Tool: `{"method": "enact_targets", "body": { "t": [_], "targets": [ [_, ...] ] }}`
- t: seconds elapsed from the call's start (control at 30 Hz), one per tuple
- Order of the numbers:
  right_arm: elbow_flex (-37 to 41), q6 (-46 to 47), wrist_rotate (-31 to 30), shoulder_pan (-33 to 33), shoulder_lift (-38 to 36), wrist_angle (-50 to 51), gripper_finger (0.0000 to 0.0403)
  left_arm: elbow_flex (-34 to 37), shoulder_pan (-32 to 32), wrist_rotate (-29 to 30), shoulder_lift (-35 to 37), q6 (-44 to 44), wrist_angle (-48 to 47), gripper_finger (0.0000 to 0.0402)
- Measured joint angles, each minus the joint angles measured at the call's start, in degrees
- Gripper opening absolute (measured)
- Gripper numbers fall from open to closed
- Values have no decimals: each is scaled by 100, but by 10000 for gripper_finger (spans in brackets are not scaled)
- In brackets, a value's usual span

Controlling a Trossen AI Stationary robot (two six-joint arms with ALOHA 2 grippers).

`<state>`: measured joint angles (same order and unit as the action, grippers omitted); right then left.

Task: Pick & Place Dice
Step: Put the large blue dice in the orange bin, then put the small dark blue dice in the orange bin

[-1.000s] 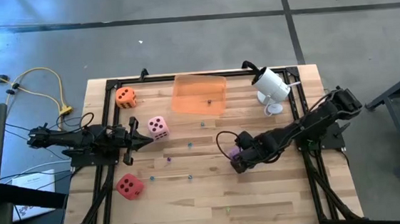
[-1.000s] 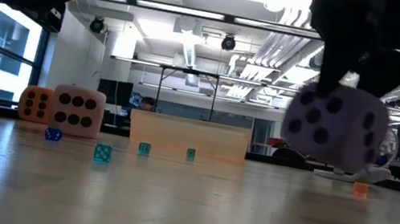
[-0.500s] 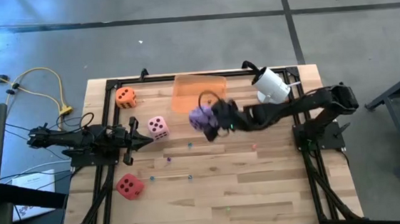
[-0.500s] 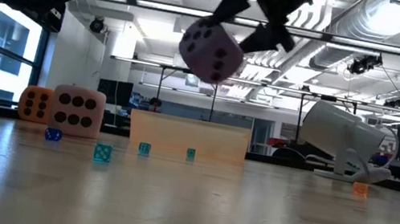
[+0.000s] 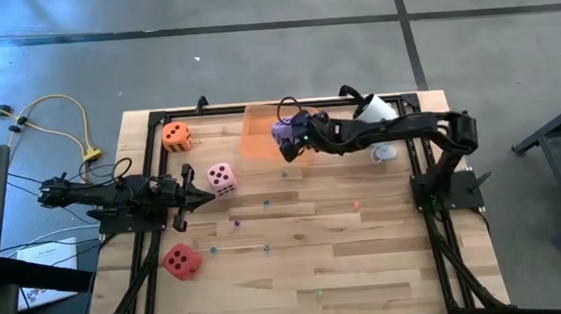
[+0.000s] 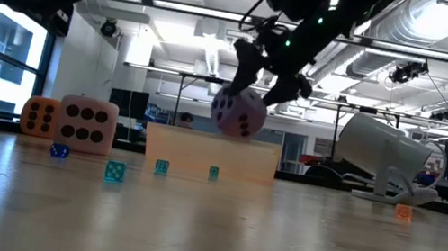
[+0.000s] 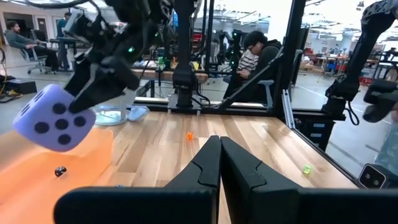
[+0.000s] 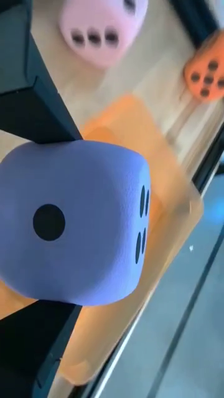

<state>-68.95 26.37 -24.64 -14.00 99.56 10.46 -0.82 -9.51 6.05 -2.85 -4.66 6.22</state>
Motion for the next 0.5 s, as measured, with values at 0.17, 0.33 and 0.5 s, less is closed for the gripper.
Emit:
{"method": "enact_targets", "body": {
  "t": [0.17, 0.33, 0.5],
  "targets": [
    [0, -187, -79, -30, 134, -218, 394, 0, -1, 1, 0, -11, -74, 1],
    [0, -694, -57, 10, 120, -584, 394, 0, -1, 0, 0, -13, -72, 1],
    [-2, -873, -32, 13, 88, -876, 393, 0, 1, 0, 0, -18, -116, 1]
  ]
}}
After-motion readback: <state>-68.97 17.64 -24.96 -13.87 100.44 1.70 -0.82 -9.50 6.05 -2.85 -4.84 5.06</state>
